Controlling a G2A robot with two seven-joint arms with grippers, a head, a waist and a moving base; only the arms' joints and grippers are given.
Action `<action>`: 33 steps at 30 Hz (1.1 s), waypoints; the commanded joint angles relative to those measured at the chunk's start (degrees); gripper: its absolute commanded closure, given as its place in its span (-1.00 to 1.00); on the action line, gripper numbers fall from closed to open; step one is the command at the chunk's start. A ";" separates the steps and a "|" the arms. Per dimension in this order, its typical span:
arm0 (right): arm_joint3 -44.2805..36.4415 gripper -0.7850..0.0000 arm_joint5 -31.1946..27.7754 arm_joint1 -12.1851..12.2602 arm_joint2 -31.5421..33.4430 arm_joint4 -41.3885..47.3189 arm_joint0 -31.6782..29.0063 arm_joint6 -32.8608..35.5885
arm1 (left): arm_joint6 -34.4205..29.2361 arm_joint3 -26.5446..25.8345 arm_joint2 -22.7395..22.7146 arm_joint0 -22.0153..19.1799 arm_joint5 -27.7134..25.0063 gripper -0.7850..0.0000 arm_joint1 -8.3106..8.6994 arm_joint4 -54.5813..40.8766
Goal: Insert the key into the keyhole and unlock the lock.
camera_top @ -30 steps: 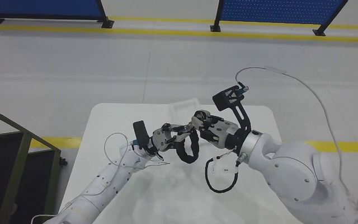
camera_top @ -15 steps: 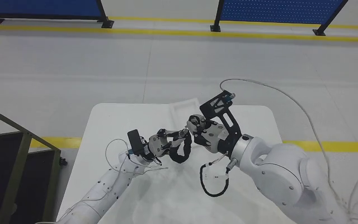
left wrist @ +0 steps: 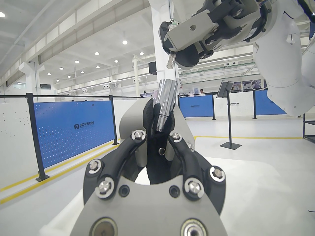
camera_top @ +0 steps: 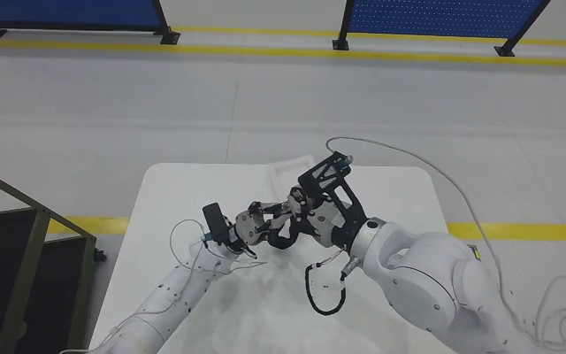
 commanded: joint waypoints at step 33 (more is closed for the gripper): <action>0.00 1.00 1.07 -1.67 -0.97 -5.36 0.11 5.38 | 1.19 0.58 -0.09 0.08 1.09 1.00 -0.80 1.68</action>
